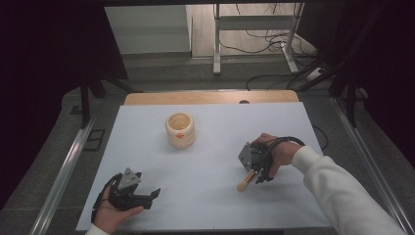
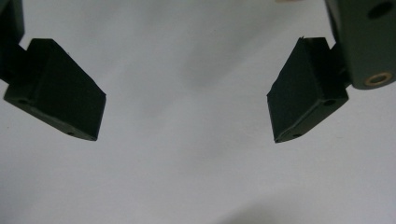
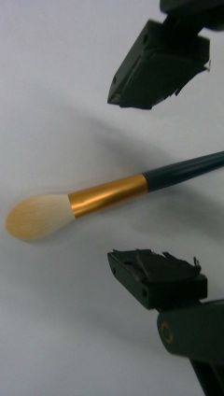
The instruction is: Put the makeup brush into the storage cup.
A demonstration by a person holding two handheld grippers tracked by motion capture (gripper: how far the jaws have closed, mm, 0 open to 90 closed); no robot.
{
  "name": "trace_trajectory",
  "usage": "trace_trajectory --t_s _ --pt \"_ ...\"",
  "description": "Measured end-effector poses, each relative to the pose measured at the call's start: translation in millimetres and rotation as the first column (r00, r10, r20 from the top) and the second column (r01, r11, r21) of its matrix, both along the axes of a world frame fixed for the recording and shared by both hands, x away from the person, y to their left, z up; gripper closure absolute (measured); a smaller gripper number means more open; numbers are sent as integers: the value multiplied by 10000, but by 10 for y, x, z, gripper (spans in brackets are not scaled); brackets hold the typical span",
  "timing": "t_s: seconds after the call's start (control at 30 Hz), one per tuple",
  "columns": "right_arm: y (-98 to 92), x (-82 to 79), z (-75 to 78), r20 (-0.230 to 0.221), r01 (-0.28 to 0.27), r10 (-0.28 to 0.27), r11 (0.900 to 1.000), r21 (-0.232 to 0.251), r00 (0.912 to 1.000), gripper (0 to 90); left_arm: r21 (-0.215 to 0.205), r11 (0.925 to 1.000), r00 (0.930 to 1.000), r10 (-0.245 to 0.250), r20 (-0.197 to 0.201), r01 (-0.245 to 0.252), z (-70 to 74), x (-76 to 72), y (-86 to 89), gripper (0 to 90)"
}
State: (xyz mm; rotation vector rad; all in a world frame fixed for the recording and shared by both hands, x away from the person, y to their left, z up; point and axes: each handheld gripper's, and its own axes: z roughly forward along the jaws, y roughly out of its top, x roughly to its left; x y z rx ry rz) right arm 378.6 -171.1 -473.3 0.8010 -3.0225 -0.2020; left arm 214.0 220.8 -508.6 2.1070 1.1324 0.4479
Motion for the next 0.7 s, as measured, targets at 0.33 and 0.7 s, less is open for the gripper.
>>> trace_trajectory --t_s 0.33,0.7 --pt "-20 41 -83 -405 -269 263 9995 -144 9988 456 8 10000 10000 -8 6 8 0 2 -2 119" --pt "-33 74 -127 -291 -510 505 9985 -182 9983 668 -9 10000 10000 18 18 -18 1 1 5 119"
